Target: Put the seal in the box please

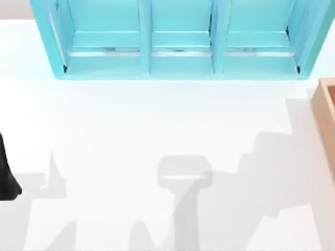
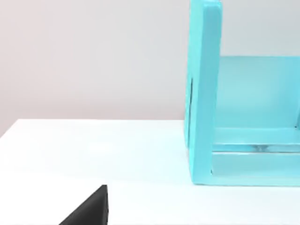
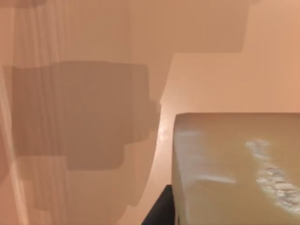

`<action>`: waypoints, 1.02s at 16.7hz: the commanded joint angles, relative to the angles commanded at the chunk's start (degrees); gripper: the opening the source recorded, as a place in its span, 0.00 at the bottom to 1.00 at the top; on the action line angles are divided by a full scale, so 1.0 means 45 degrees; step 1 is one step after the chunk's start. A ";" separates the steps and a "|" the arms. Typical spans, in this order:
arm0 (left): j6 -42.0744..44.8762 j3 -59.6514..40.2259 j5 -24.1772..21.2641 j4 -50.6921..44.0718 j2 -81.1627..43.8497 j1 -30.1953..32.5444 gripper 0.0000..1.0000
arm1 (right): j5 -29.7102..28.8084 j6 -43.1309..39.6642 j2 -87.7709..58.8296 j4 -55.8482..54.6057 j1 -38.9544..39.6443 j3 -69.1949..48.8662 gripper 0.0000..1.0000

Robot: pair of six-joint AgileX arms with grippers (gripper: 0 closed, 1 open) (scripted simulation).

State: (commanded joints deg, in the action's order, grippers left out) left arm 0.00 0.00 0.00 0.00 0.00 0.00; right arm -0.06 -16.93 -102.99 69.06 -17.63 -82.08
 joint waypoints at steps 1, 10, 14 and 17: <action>0.0000 0.0000 0.0000 0.0000 0.0000 0.0000 1.00 | 0.0008 0.0001 -0.0021 -0.0405 -0.0001 0.0392 0.00; 0.0000 0.0000 0.0000 0.0000 0.0000 0.0000 1.00 | 0.0018 0.0010 -0.0039 -0.0830 -0.0007 0.0815 0.23; 0.0000 0.0000 0.0000 0.0000 0.0000 0.0000 1.00 | 0.0018 0.0010 -0.0039 -0.0830 -0.0007 0.0815 0.53; 0.0000 0.0000 0.0000 0.0000 0.0000 0.0000 1.00 | 0.0018 0.0010 -0.0039 -0.0830 -0.0007 0.0815 0.75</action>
State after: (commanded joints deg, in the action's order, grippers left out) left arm 0.00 0.00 0.00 0.00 0.00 0.00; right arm 0.03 -16.89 -103.17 65.33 -17.66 -78.41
